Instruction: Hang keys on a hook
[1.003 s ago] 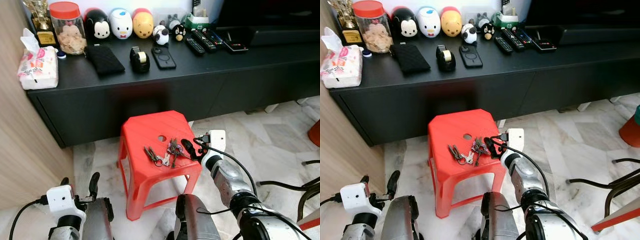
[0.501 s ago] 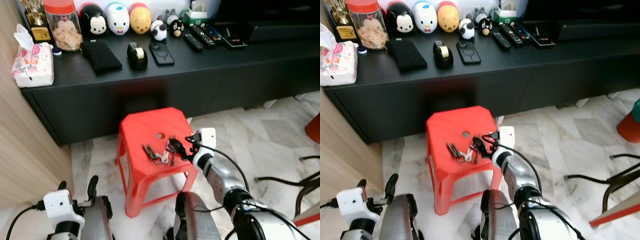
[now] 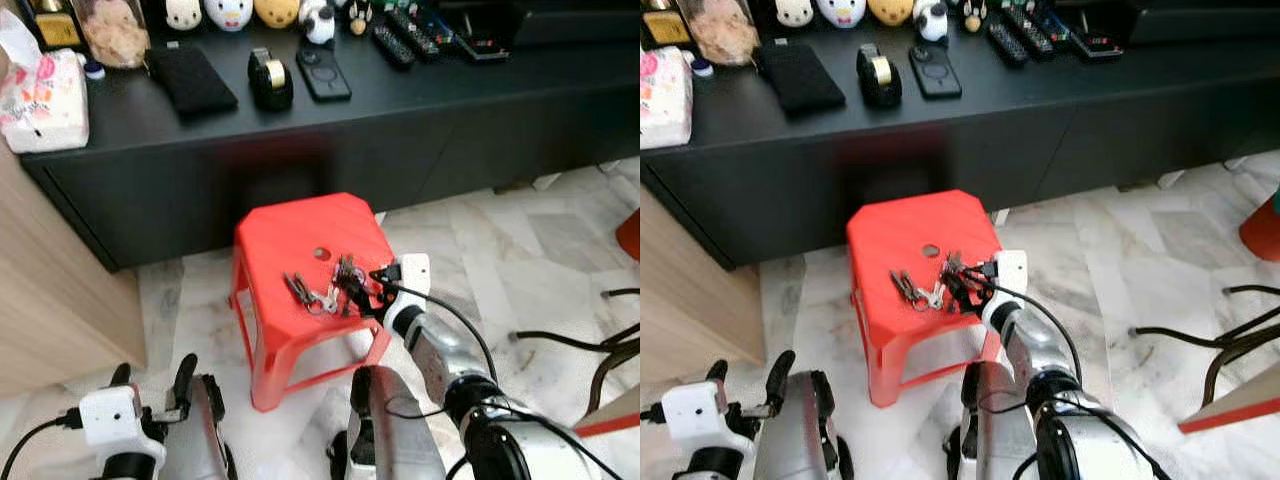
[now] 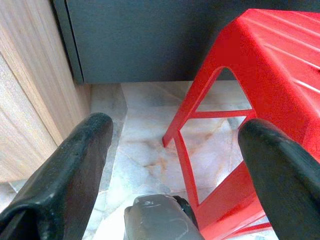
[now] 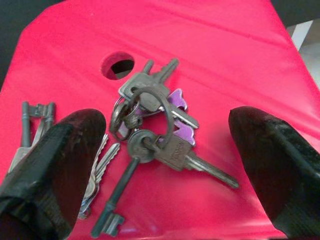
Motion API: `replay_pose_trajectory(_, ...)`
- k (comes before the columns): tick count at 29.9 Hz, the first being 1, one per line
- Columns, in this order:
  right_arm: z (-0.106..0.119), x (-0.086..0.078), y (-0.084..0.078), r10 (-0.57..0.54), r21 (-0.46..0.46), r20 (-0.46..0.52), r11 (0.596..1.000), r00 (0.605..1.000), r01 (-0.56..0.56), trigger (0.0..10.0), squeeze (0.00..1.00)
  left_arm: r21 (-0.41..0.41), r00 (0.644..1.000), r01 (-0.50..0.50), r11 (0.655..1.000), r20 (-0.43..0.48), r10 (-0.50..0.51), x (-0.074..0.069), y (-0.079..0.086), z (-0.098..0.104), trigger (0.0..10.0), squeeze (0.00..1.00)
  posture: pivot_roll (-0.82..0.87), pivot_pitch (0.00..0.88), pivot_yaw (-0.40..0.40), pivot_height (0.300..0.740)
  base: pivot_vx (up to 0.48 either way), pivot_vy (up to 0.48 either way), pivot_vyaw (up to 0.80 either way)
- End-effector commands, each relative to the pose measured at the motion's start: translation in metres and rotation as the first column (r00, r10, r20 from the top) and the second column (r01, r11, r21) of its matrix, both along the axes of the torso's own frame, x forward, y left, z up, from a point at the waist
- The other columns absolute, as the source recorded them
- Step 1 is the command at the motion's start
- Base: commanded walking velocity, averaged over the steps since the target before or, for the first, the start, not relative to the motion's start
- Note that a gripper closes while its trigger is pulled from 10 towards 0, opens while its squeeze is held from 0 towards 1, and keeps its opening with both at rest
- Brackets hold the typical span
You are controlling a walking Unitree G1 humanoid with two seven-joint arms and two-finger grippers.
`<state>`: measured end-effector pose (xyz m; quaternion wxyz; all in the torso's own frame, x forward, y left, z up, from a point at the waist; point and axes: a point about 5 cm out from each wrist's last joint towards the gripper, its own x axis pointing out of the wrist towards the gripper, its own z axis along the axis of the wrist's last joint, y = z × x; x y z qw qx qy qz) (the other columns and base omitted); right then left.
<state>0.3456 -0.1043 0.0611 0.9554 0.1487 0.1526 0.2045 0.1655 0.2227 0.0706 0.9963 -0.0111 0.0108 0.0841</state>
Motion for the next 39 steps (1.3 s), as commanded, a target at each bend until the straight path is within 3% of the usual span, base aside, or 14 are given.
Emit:
replay_pose_trajectory(1,-0.001,0.000,-0.003,-0.020,0.012,0.001,1.000,1.000,0.020,2.4,0.00,0.010,0.999,0.003,1.000,-0.035,-0.002,-0.006,-0.002,-0.002,10.0,0.00,0.07,0.282,-0.184,0.558,0.000,0.000,0.00)
replay_pose_trajectory(2,-0.001,0.000,-0.003,-0.020,0.012,0.001,1.000,1.000,0.020,2.4,0.00,0.010,0.999,0.003,1.000,-0.035,-0.002,-0.006,-0.002,-0.002,10.0,0.00,0.07,0.282,-0.184,0.558,0.000,0.000,0.00)
replay_pose_trajectory(3,0.000,0.000,-0.003,-0.022,0.021,0.004,1.000,1.000,0.022,0.7,0.00,0.011,0.999,0.002,1.000,-0.038,-0.002,-0.006,-0.003,-0.003,10.0,0.00,0.07,0.282,-0.184,0.558,0.000,0.000,0.00)
replay_pose_trajectory(4,0.000,0.000,-0.003,-0.024,0.025,0.008,0.999,1.000,0.023,0.0,0.00,0.011,0.999,0.001,1.000,-0.041,-0.001,-0.007,-0.003,-0.003,10.0,0.00,0.07,0.282,-0.184,0.558,0.000,0.000,0.00)
replay_pose_trajectory(13,0.010,0.003,0.000,-0.026,0.093,0.069,0.995,0.997,0.020,0.0,0.00,0.016,0.998,0.000,1.000,-0.055,0.001,-0.008,-0.003,-0.001,10.0,0.00,0.07,0.281,-0.182,0.558,0.000,0.000,0.00)
replay_pose_trajectory(39,0.002,-0.004,0.013,0.066,0.095,0.036,0.993,0.997,-0.069,0.0,0.00,0.023,0.996,0.032,0.999,-0.082,-0.030,-0.005,-0.008,-0.005,10.0,0.00,0.07,0.278,-0.175,0.558,0.000,0.000,0.00)
